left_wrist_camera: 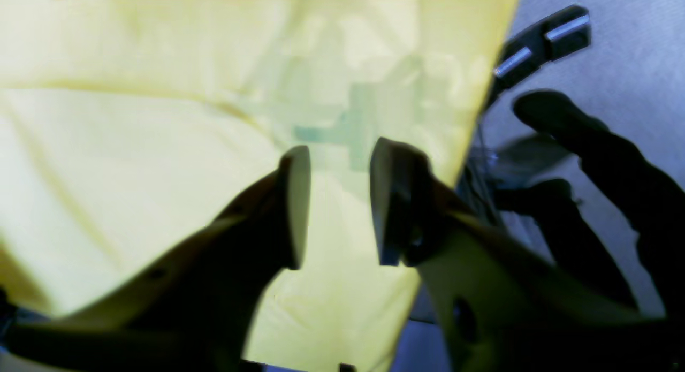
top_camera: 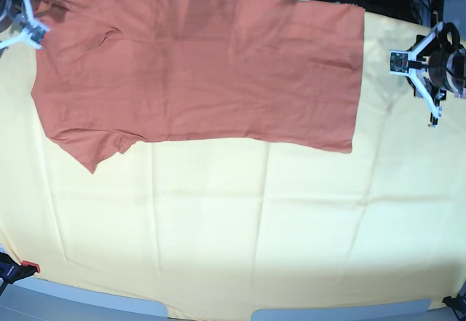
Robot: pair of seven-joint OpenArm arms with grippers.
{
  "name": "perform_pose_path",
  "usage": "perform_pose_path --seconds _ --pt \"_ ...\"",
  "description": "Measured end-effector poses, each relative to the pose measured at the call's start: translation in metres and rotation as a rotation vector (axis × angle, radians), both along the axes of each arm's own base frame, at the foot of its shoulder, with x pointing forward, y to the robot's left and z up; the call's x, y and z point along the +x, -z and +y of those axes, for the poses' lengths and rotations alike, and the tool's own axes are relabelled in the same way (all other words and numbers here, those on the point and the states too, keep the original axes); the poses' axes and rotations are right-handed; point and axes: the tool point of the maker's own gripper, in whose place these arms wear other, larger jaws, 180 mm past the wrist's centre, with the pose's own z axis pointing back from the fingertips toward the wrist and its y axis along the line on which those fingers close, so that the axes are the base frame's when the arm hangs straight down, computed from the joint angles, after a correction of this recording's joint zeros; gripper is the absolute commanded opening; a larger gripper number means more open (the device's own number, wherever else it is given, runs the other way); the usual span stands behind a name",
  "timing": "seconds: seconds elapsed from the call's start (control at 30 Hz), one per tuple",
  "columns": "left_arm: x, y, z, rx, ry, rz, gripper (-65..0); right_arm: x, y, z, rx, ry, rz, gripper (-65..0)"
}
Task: Fold the T-shirt properly
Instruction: 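Release the shirt and raise both grippers away, then move both grippers to the shirt's side edge and grasp it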
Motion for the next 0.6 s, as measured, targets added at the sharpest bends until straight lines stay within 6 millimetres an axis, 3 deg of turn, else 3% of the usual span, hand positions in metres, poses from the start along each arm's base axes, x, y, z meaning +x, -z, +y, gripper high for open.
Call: perform_pose_path --seconds 0.1,0.2,0.37,0.47,0.6 --pt "0.036 -0.008 0.004 -0.026 -0.124 -0.155 -29.6 0.021 -0.016 -0.006 0.004 0.023 -0.115 -27.7" --pt "0.066 -0.001 0.015 -0.053 -0.256 -0.231 -29.3 0.032 -0.024 -0.007 0.017 0.033 -0.182 -27.7" --pt "0.131 0.011 0.026 -0.162 -0.483 -0.395 -29.3 0.032 -0.025 -0.007 0.025 0.047 -0.197 -27.7" --pt "0.158 0.025 0.026 -0.256 -0.626 -0.393 -29.3 0.036 -0.026 -0.004 0.043 0.049 -0.222 -27.7" --pt "0.177 0.045 0.018 -0.446 -0.851 -0.249 -29.3 0.037 -0.027 -0.005 0.042 0.056 -0.235 -27.7"
